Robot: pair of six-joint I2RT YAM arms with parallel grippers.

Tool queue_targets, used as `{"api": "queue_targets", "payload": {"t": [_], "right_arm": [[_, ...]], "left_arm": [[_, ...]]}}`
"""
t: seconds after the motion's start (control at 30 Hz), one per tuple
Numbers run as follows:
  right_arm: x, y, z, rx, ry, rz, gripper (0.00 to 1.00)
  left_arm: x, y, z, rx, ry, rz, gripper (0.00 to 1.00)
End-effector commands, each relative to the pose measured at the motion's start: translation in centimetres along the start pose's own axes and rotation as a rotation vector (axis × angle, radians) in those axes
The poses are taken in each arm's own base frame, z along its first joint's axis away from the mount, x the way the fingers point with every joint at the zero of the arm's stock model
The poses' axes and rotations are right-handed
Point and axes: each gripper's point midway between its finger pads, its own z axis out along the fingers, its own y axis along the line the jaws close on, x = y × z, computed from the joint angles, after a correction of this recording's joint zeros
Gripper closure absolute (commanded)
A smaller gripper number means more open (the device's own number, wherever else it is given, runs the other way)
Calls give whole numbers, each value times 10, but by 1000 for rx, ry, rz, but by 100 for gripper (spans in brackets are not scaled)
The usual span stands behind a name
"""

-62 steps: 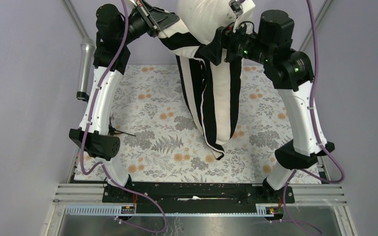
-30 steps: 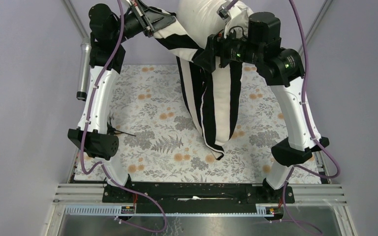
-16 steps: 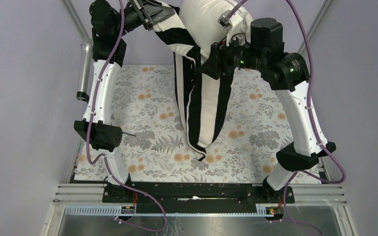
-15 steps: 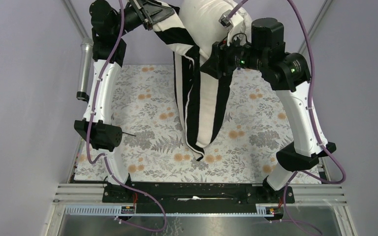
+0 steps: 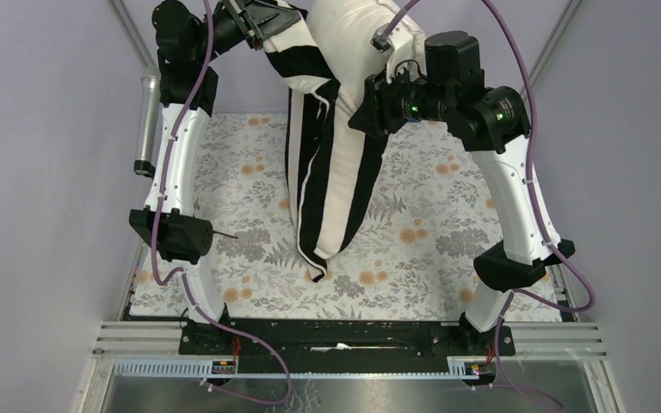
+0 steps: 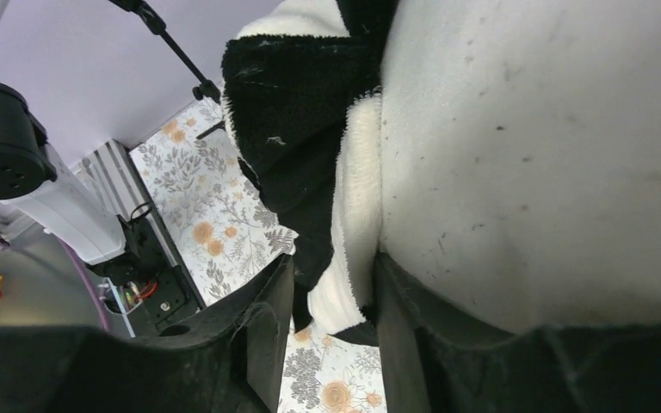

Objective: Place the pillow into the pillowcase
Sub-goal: Stuff the pillow into the pillowcase.

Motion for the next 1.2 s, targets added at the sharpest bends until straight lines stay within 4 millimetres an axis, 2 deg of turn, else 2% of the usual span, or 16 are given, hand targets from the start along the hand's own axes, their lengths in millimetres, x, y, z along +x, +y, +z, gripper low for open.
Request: {"api": "queue_targets", "payload": {"t": [0.0, 0.13, 0.23, 0.4, 0.43, 0.5, 0.53, 0.6, 0.73, 0.8, 0.87, 0.93, 1.03, 1.07, 1.13, 1.17], "right_arm": [[8, -4, -2, 50, 35, -14, 53], [1, -28, 1, 190, 13, -13, 64], [-7, -40, 0, 286, -12, -26, 64], [-3, -26, 9, 262, 7, -79, 58], [-1, -25, 11, 255, 18, -83, 62], [-2, -24, 11, 260, 17, -84, 87], [-8, -25, 7, 281, -7, -75, 99], [-32, -20, -11, 299, -101, -72, 100], [-121, 23, -93, 231, -519, -40, 100], [-151, 43, -137, 182, -722, -25, 100], [-165, 53, -164, 149, -848, -2, 100], [-163, 56, -158, 120, -847, 21, 100], [-152, 45, -123, 135, -746, 47, 100], [-152, 40, -118, 158, -731, 54, 100], [-165, 40, -128, 181, -769, 41, 100], [-175, 40, -139, 202, -814, 36, 100]], "left_arm": [[-30, -61, -10, 132, -134, 186, 100], [-28, -63, -12, 138, -128, 184, 100], [-26, -65, -13, 143, -124, 184, 100], [-25, -67, -14, 149, -119, 179, 100], [-25, -67, -14, 151, -119, 180, 100], [-25, -68, -14, 152, -119, 180, 100], [-24, -67, -14, 151, -118, 179, 100], [-23, -64, -12, 148, -115, 172, 100], [-4, -46, 3, 108, -77, 151, 100], [8, -36, 14, 86, -55, 150, 100], [19, -22, 24, 65, -37, 136, 100], [27, -14, 32, 57, -25, 126, 100], [34, -5, 47, 55, -9, 117, 100], [35, -6, 51, 65, -9, 117, 100], [37, -8, 61, 85, -6, 112, 100], [40, -8, 65, 93, -2, 105, 100]]}}
